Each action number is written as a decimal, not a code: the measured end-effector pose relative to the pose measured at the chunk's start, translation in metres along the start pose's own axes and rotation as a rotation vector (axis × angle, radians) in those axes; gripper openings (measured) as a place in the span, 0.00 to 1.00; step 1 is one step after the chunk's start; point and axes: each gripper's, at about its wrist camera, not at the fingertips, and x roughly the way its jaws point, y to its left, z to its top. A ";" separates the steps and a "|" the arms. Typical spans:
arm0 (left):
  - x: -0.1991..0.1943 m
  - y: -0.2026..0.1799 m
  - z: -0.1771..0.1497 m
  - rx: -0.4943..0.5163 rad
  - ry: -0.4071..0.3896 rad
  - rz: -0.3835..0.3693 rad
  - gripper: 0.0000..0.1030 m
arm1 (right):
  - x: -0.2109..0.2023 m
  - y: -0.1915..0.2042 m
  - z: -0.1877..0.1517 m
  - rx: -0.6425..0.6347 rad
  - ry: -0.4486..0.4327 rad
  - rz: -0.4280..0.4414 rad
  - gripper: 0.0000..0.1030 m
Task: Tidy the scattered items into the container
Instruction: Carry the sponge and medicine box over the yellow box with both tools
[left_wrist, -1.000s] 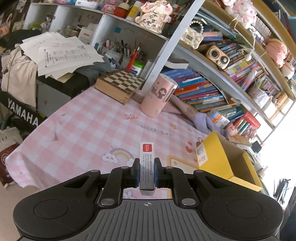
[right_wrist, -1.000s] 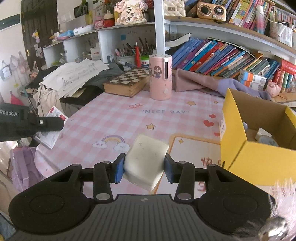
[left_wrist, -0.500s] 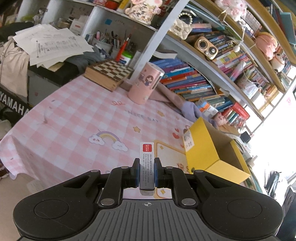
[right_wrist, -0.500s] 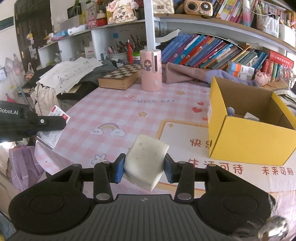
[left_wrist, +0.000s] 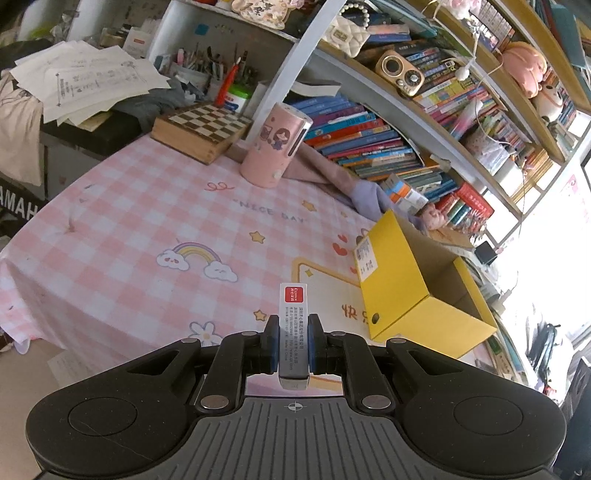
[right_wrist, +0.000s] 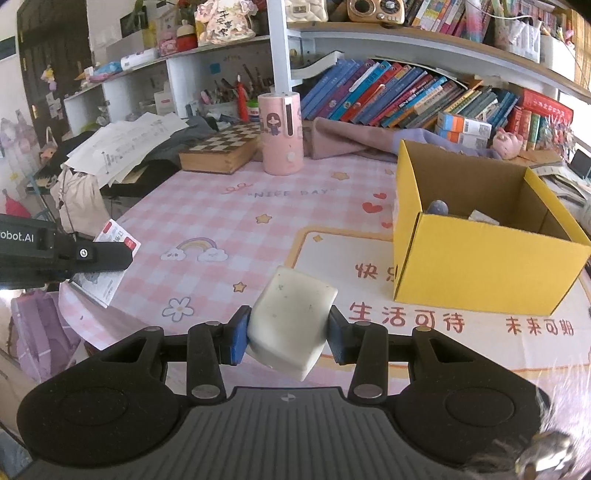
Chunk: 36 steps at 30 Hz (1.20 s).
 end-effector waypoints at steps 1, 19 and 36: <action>0.001 -0.002 0.000 0.001 0.001 0.004 0.13 | 0.000 -0.002 0.002 -0.006 -0.003 0.002 0.39; 0.027 -0.041 0.000 0.025 0.033 -0.013 0.13 | 0.002 -0.048 0.023 -0.015 0.009 0.005 0.39; 0.073 -0.082 -0.005 0.172 0.193 -0.191 0.13 | -0.032 -0.101 -0.008 0.187 0.003 -0.217 0.38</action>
